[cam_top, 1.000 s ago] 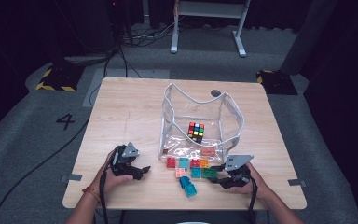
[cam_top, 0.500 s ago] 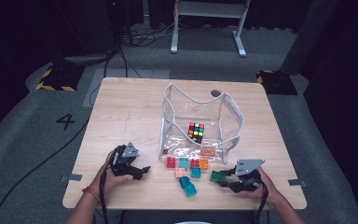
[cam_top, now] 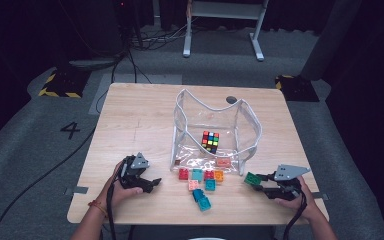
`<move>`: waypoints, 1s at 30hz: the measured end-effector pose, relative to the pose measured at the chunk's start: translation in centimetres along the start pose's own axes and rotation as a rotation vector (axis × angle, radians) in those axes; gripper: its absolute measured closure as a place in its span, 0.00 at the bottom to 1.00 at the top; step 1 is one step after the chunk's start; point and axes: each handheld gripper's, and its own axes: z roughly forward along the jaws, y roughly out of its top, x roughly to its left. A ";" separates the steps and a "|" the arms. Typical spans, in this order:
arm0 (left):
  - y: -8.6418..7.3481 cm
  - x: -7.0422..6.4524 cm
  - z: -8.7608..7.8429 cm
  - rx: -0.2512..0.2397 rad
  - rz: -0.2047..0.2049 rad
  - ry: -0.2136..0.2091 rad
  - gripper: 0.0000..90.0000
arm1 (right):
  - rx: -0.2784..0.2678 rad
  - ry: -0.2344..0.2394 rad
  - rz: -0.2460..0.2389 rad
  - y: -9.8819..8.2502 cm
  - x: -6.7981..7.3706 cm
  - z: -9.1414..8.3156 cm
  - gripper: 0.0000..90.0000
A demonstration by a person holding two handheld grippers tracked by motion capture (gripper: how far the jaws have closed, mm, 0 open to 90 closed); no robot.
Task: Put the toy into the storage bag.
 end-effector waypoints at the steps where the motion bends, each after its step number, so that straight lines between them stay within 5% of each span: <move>1: 0.0 0.0 0.0 0.000 0.000 0.000 0.16 | -0.005 -0.009 0.000 0.0 -0.2 -0.2 0.66; 19: 0.0 0.0 0.0 0.000 0.000 0.000 0.16 | -0.116 -0.244 0.085 3.3 -5.8 -3.1 0.66; 30: 0.0 0.0 0.0 0.000 0.001 0.000 0.16 | -0.151 -0.263 0.114 7.2 -9.1 -3.8 0.66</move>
